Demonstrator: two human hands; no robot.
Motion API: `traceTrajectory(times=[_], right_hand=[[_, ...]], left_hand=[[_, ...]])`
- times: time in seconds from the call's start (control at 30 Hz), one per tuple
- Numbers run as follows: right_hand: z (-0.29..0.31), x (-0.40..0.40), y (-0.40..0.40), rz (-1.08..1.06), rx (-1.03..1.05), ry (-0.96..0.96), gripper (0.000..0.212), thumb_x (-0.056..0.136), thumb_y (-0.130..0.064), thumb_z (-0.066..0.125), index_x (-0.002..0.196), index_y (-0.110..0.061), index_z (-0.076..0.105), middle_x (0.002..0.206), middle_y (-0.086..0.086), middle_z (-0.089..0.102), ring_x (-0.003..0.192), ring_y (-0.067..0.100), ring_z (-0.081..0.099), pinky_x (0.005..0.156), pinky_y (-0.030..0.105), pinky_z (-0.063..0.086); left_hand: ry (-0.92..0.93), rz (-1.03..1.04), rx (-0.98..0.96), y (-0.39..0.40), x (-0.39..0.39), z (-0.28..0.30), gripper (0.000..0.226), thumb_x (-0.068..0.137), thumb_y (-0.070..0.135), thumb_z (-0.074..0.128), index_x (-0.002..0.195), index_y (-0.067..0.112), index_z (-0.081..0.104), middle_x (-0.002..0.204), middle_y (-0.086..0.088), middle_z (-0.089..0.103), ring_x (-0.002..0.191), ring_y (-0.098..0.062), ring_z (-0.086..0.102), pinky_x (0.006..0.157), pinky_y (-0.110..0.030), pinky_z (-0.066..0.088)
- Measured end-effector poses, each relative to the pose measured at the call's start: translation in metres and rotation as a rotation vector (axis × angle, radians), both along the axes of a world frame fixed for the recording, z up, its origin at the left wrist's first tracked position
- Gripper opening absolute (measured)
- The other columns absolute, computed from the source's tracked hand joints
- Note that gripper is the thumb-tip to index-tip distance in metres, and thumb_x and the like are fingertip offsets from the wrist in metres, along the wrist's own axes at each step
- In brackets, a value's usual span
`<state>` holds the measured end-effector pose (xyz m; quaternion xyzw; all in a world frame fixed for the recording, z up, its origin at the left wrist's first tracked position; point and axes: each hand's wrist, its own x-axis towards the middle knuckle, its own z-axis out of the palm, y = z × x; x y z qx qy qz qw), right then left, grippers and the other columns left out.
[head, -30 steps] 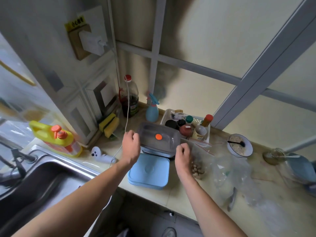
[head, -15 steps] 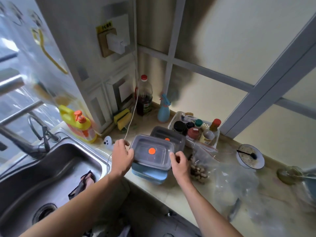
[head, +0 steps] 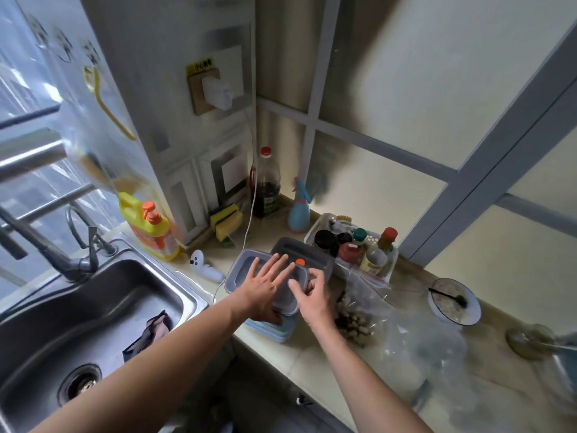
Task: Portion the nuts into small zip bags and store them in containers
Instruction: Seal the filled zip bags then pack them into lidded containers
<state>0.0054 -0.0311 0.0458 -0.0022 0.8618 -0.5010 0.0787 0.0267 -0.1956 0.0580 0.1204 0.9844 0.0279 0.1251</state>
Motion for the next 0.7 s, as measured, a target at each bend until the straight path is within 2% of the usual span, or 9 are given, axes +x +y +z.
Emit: traceTrajectory(times=[0.03, 0.1, 0.17, 0.3, 0.4, 0.5, 0.57, 0.6, 0.7], right_hand=[[-0.001, 0.001, 0.0, 0.022, 0.012, 0.006, 0.046, 0.084, -0.033, 0.081, 0.117, -0.018, 0.053, 0.095, -0.001, 0.064, 0.082, 0.01, 0.061, 0.07, 0.009, 0.045], [-0.003, 0.004, -0.001, 0.054, 0.06, 0.006, 0.062, 0.08, -0.033, 0.085, 0.127, -0.018, 0.049, 0.121, 0.004, 0.061, 0.108, 0.017, 0.06, 0.091, 0.026, 0.051], [0.0, 0.004, -0.003, 0.07, 0.097, 0.002, 0.067, 0.079, -0.025, 0.086, 0.132, -0.013, 0.045, 0.133, 0.008, 0.053, 0.121, 0.021, 0.053, 0.1, 0.032, 0.047], [0.009, -0.003, -0.004, 0.088, 0.126, -0.068, 0.064, 0.08, -0.014, 0.083, 0.128, -0.01, 0.04, 0.123, 0.002, 0.039, 0.119, 0.02, 0.047, 0.097, 0.029, 0.04], [0.011, -0.011, -0.005, 0.1, 0.172, -0.133, 0.063, 0.08, -0.013, 0.081, 0.124, -0.007, 0.036, 0.118, 0.0, 0.033, 0.117, 0.019, 0.043, 0.093, 0.025, 0.036], [0.01, -0.02, -0.009, 0.107, 0.234, -0.172, 0.068, 0.079, -0.02, 0.083, 0.122, -0.01, 0.032, 0.119, 0.001, 0.029, 0.115, 0.016, 0.036, 0.101, 0.031, 0.04], [0.01, -0.024, -0.013, 0.12, 0.262, -0.204, 0.08, 0.078, -0.024, 0.084, 0.133, -0.007, 0.028, 0.129, 0.004, 0.031, 0.123, 0.018, 0.037, 0.107, 0.034, 0.039], [0.009, -0.025, -0.015, 0.126, 0.273, -0.231, 0.091, 0.079, -0.026, 0.083, 0.143, -0.005, 0.022, 0.142, 0.008, 0.03, 0.132, 0.022, 0.037, 0.111, 0.035, 0.039], [0.011, -0.025, -0.019, 0.116, 0.301, -0.272, 0.11, 0.08, -0.027, 0.083, 0.155, -0.006, 0.005, 0.161, 0.017, 0.015, 0.146, 0.03, 0.03, 0.113, 0.036, 0.039]], left_hand=[[-0.01, 0.026, -0.016, 0.003, -0.001, 0.003, 0.132, 0.074, 0.066, 0.072, 0.156, 0.02, -0.02, 0.164, -0.003, -0.024, 0.15, -0.023, -0.024, 0.122, -0.058, -0.008], [-0.024, 0.058, -0.038, 0.008, -0.001, 0.006, 0.131, 0.075, 0.059, 0.074, 0.156, 0.018, -0.021, 0.166, -0.004, -0.019, 0.152, -0.025, -0.02, 0.121, -0.06, -0.005], [-0.021, 0.058, -0.077, 0.012, 0.0, 0.006, 0.131, 0.075, 0.058, 0.074, 0.155, 0.017, -0.022, 0.166, -0.006, -0.018, 0.152, -0.027, -0.02, 0.121, -0.061, -0.004], [-0.045, 0.015, -0.12, 0.013, -0.001, 0.008, 0.133, 0.076, 0.059, 0.074, 0.154, 0.014, -0.024, 0.165, -0.01, -0.02, 0.151, -0.031, -0.022, 0.12, -0.062, -0.006], [-0.087, -0.069, -0.176, 0.004, -0.015, 0.015, 0.144, 0.066, 0.068, 0.077, 0.155, 0.013, -0.023, 0.166, -0.011, -0.016, 0.152, -0.032, -0.016, 0.121, -0.06, -0.004], [-0.115, -0.09, -0.198, -0.003, -0.024, 0.018, 0.153, 0.057, 0.076, 0.078, 0.155, 0.014, -0.022, 0.166, -0.012, -0.014, 0.153, -0.033, -0.014, 0.121, -0.06, -0.004], [-0.126, -0.076, -0.182, -0.002, -0.026, 0.019, 0.155, 0.054, 0.078, 0.078, 0.155, 0.015, -0.021, 0.166, -0.012, -0.013, 0.153, -0.033, -0.013, 0.122, -0.06, -0.005], [-0.123, -0.075, -0.182, -0.001, -0.026, 0.02, 0.156, 0.052, 0.078, 0.079, 0.156, 0.015, -0.019, 0.166, -0.012, -0.011, 0.153, -0.034, -0.01, 0.122, -0.06, -0.003], [-0.098, -0.081, -0.209, 0.002, -0.026, 0.021, 0.158, 0.051, 0.081, 0.077, 0.156, 0.013, -0.018, 0.166, -0.012, -0.008, 0.153, -0.034, -0.006, 0.121, -0.062, 0.0]])
